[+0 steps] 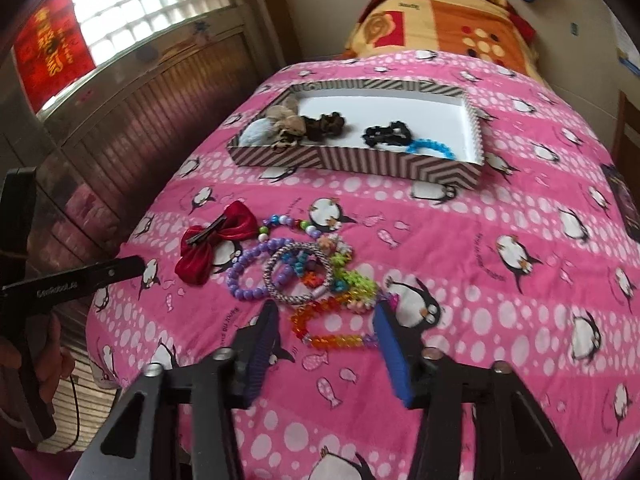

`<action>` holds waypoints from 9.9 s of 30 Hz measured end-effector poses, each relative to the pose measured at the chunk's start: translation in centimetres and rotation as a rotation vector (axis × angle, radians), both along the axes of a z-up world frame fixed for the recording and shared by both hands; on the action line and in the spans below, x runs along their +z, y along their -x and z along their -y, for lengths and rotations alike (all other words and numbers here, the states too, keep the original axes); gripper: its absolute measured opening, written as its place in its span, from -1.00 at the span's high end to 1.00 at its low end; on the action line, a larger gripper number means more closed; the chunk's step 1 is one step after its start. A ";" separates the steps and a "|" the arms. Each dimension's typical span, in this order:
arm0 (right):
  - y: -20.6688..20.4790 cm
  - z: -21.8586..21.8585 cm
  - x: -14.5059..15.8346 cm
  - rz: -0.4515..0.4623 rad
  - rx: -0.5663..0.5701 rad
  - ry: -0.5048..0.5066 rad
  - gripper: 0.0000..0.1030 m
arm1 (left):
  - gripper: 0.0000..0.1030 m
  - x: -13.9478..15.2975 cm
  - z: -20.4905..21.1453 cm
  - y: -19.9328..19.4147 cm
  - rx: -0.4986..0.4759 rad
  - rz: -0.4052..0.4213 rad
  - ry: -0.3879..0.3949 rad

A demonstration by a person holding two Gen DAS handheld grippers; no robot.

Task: Organize jewelry
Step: 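Move both tools back toward the red bow clip and beaded bracelets, then grasp the red bow clip with left tool while right grasps silver bead bracelet, then carry the red bow clip and silver bracelet into the tray, opening both tools, then move both tools back toward the remaining bracelets on the bedspread, then grasp the purple bead bracelet with left tool while right grasps rainbow bracelet, then carry both bracelets into the tray and open both tools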

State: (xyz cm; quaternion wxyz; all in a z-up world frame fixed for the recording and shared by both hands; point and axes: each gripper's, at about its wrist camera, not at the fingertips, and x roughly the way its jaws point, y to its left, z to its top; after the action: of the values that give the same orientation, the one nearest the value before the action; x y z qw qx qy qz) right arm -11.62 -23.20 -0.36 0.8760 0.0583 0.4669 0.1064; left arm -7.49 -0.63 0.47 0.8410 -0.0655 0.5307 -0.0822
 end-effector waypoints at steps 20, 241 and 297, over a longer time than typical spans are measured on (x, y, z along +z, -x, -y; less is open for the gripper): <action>-6.5 -1.1 -3.7 -0.074 0.138 0.006 0.48 | -0.14 -3.1 4.0 -6.4 -0.169 -0.055 -0.098; -2.2 4.5 -5.3 -0.088 -0.045 0.101 0.46 | 0.00 -5.6 9.9 -5.3 -0.219 -0.033 -0.127; -25.3 7.9 3.9 0.065 0.025 0.066 0.90 | 0.84 4.5 18.0 -26.2 -0.272 0.159 -0.173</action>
State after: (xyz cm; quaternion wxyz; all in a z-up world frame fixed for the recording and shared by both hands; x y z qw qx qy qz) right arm 13.70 -31.12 3.54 0.8907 0.0201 0.4421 0.1040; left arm 18.71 -18.59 4.96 0.8638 0.0863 0.4718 -0.1543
